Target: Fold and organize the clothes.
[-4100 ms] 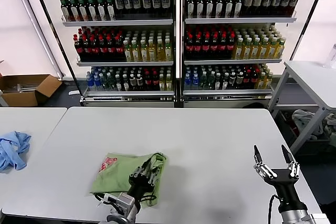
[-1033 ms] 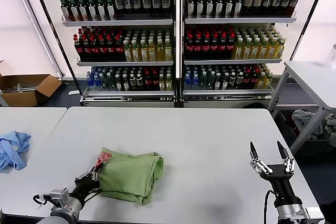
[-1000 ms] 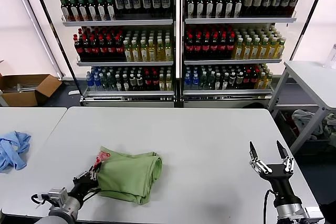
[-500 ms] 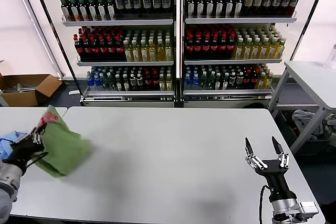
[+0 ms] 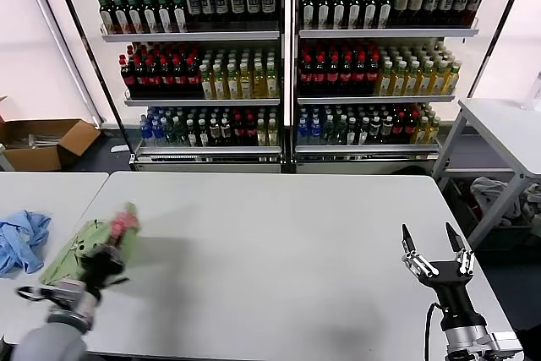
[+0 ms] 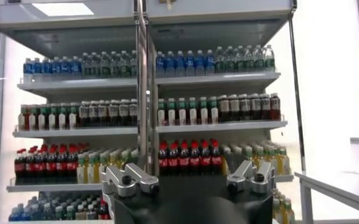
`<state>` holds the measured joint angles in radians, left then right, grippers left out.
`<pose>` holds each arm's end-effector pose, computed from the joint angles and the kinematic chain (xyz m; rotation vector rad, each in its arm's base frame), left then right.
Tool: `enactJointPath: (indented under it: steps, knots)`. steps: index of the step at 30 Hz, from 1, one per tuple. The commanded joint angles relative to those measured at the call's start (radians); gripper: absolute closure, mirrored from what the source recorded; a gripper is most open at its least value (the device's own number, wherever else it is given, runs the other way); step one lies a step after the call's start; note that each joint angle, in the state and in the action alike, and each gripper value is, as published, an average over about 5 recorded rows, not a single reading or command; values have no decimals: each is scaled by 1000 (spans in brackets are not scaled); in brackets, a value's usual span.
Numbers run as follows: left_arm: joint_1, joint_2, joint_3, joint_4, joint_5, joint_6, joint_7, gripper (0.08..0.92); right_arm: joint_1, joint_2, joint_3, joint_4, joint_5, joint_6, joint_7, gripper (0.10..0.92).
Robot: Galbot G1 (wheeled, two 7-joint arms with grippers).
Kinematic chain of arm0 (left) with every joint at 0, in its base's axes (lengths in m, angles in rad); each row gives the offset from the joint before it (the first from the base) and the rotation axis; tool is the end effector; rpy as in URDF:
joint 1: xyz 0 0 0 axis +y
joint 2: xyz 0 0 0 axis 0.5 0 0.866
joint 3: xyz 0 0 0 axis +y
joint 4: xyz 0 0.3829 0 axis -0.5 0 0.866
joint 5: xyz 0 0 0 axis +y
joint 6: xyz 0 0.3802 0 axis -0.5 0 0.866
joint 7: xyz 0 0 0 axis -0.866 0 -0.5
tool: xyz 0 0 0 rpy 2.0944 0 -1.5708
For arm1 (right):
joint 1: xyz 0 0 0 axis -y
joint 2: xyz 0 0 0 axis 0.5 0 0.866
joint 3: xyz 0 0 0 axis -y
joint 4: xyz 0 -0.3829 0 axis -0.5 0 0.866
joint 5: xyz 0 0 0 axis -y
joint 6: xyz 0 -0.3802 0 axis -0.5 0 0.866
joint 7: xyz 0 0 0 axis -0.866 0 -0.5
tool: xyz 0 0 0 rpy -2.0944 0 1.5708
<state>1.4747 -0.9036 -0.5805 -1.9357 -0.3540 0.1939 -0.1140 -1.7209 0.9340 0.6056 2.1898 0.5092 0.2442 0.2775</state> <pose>0.2473 0.1689 -0.3124 -0.0772 -2.8550 -0.4582 0.1692 -0.1169 -0.2827 -0.0393 3.0040 0.0075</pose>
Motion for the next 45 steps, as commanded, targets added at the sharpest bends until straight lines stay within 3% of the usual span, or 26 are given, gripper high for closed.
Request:
enactJointPath:
  steps: [1,6,11,14,24,26,28,32,34,38,45]
  knots:
    - [-147,-50,490,-62,46,39,-40,894,-6,9,-3,-3,-8,-4,-2,203]
    - [-236,-49,521,-59,8,103,-132,894,12,14,-19,0,-14,-12,-4,203]
    - [-318,-66,640,-92,79,174,-265,885,11,14,-19,1,-15,-20,-5,203]
    - [-366,-67,701,-139,153,224,-347,827,10,11,-18,5,-14,-31,-7,203]
    - [-521,-62,740,-272,158,255,-498,534,74,15,-73,25,3,-141,-18,203]
    - [-528,-55,682,-309,100,250,-484,482,110,16,-110,25,4,-189,-25,203]
    - [-486,-32,574,-336,49,202,-413,421,168,24,-164,14,10,-255,-29,203]
    - [-252,15,302,-346,32,34,-193,309,383,80,-350,-53,56,-422,-9,203]
    - [-133,11,204,-366,30,0,-143,249,509,115,-467,-99,111,-513,20,203]
    - [10,-27,130,-419,49,-13,-108,187,689,168,-671,-161,235,-669,81,203]
    - [61,-79,144,-428,105,-18,-101,177,834,251,-854,-244,307,-776,102,203]
